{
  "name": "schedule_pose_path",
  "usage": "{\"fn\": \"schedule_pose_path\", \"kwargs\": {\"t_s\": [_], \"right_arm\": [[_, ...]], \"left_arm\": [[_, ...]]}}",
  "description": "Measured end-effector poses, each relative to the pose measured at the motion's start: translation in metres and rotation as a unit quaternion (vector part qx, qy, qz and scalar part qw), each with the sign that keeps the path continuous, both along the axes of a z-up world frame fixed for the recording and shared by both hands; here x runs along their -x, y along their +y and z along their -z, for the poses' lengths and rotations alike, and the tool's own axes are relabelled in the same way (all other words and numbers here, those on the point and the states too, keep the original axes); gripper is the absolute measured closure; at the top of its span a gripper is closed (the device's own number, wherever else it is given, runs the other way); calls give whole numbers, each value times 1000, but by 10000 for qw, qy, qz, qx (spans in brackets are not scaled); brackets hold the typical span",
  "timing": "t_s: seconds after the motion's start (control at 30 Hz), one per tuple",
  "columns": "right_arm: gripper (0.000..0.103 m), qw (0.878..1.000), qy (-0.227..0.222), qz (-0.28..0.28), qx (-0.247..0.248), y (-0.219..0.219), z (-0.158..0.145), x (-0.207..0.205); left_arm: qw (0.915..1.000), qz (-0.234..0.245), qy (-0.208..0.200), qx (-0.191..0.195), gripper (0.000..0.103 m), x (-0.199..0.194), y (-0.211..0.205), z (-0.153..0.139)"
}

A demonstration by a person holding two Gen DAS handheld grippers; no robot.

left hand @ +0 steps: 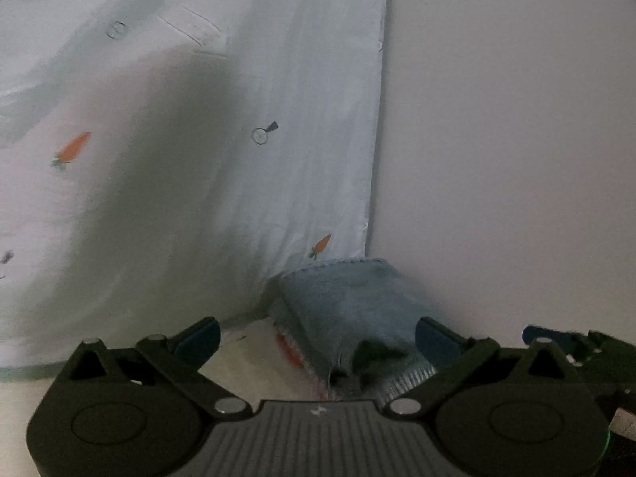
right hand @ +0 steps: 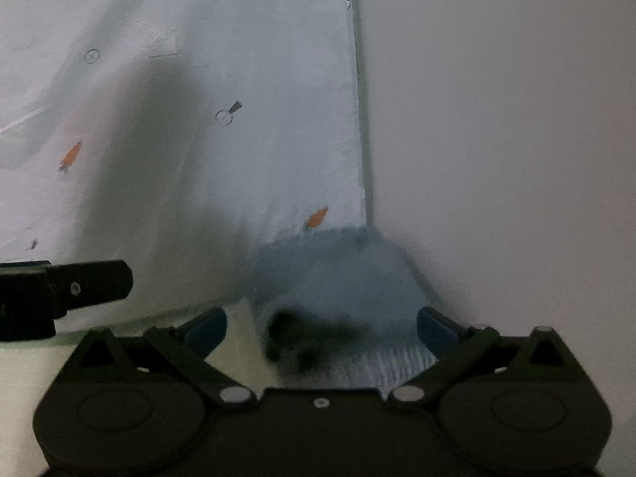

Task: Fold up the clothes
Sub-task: 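Open both grippers and release the jeans on the stack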

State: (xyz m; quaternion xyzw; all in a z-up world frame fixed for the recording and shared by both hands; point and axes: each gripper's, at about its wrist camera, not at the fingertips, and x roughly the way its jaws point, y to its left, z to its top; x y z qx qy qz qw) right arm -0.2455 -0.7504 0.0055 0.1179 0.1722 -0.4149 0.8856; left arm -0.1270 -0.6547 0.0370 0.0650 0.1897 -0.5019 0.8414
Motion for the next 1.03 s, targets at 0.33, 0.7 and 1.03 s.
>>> {"fn": "schedule_pose_path", "kwargs": {"t_s": [0.33, 0.7, 1.03], "right_arm": [[0, 9980, 220, 277, -516, 106, 16, 44], [0, 9954, 405, 587, -645, 164, 21, 43], [0, 9953, 489, 665, -504, 185, 18, 45]], "left_arm": [[9981, 137, -311, -507, 0, 29, 90, 6], [9958, 502, -169, -753, 0, 30, 168, 17], [9958, 585, -61, -696, 0, 27, 182, 13]]}}
